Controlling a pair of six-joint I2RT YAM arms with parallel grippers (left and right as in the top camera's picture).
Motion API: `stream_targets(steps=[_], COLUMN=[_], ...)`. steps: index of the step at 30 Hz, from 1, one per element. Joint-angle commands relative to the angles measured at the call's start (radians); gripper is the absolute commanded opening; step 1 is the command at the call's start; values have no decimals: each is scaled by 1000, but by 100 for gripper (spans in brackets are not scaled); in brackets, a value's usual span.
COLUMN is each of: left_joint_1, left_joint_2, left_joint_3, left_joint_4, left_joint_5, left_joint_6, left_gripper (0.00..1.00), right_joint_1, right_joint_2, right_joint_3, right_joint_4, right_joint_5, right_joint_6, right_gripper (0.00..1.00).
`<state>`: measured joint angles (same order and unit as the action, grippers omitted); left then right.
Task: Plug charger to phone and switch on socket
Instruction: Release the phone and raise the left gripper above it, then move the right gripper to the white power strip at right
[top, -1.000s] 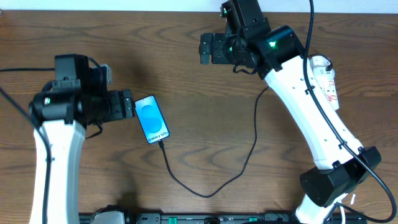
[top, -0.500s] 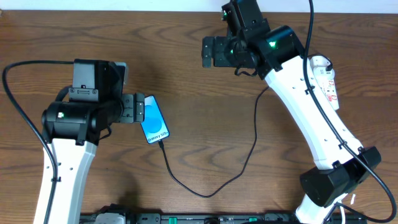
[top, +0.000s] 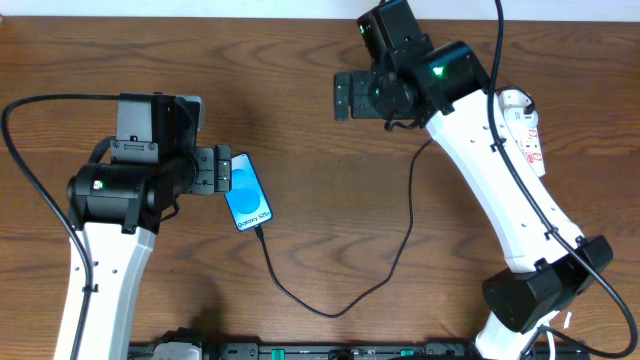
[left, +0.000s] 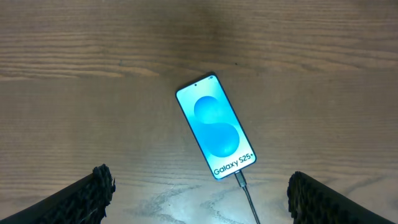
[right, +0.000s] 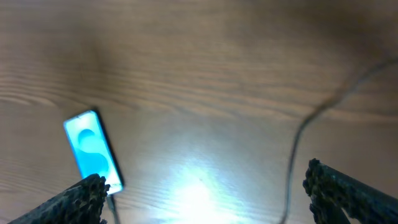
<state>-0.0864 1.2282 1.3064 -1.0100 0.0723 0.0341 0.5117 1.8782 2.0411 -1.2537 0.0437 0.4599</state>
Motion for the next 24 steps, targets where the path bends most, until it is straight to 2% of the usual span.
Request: stream_targets(steps=[1, 13, 24], left_joint_1=[-2, -2, -2], left_joint_2=[0, 0, 0], left_joint_3=[15, 15, 15], left_joint_4=[1, 1, 1], left_joint_5=[-6, -6, -6], left_joint_6=[10, 10, 10], left_gripper=[91, 91, 91], right_joint_1=[6, -15, -245], right_joint_2=[-14, -14, -14], right_joint_3=[8, 8, 8], right_joint_4=[-51, -258, -375], right_joint_5=[63, 121, 130], right_joint_6=[-18, -65, -65], right_gripper=[99, 99, 99])
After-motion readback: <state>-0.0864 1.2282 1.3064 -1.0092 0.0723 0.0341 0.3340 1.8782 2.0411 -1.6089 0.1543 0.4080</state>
